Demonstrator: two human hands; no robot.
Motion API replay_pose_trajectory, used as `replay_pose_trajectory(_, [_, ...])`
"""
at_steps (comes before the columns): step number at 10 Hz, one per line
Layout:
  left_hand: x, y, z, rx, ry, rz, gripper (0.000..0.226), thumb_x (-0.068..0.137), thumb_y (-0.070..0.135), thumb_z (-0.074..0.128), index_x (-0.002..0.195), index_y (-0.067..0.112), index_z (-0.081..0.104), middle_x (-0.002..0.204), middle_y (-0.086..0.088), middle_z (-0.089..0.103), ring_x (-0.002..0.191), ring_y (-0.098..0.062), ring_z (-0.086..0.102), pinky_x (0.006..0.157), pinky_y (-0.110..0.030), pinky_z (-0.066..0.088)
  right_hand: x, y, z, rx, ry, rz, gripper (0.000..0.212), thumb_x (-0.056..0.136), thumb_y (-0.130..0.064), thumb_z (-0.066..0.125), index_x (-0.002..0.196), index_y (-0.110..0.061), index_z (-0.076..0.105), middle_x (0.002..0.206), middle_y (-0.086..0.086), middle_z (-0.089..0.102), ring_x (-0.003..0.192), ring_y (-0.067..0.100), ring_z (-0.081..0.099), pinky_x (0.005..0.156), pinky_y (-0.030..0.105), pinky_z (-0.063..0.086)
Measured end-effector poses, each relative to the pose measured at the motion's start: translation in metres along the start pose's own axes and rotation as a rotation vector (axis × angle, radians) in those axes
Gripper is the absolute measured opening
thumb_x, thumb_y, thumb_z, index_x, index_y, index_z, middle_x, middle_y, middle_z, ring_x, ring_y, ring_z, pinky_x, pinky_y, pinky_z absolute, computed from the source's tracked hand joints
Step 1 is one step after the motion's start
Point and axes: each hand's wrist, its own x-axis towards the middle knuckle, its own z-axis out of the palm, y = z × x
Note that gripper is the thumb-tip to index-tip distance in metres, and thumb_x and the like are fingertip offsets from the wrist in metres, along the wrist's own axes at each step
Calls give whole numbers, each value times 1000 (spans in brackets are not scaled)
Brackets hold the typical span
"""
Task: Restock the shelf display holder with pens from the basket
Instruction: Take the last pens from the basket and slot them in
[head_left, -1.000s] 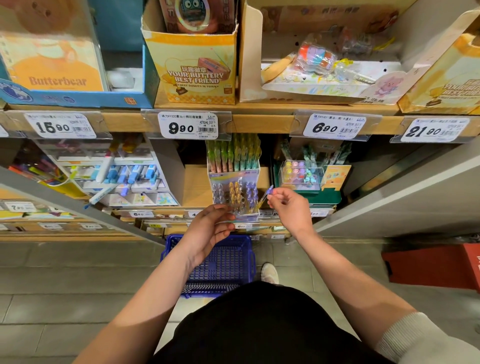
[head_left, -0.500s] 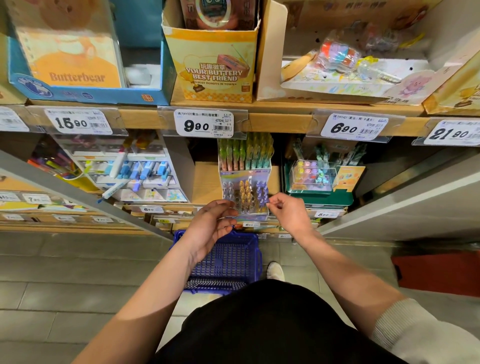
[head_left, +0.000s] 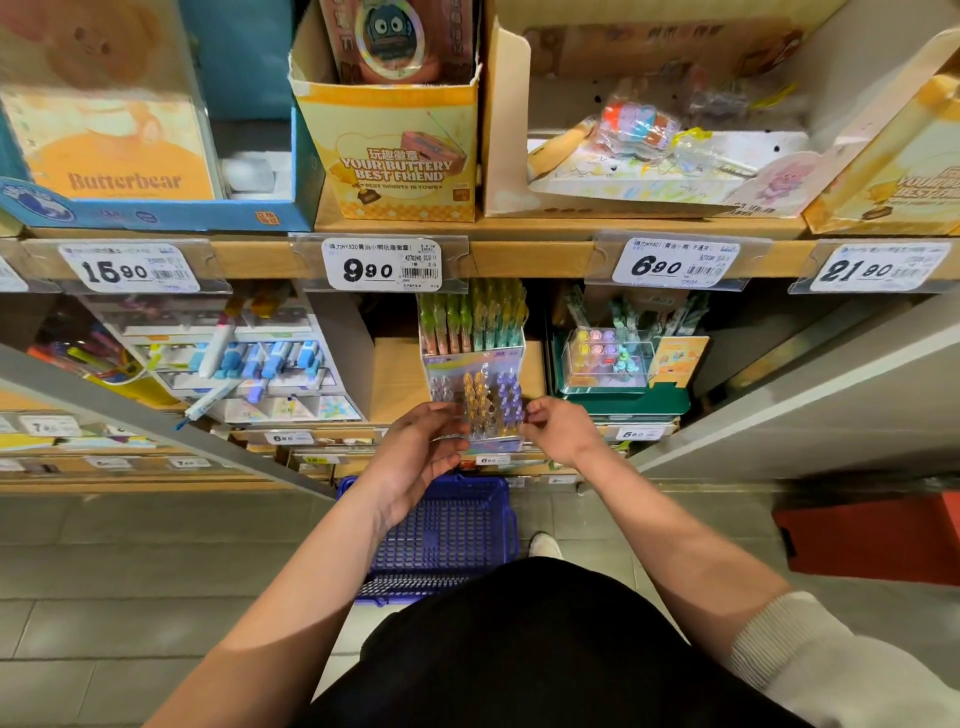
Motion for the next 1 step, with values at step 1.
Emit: replay_pose_trajectory(1, [2,3,3,-1,8,11,19,104,16,52,117,9,64,89,-7,72,73,-18,67,67,-28,50,3,-4,-14,116,28,39,36,96,-23,66,131,-16,60,127,-1,67,109,14,62,93,19,43])
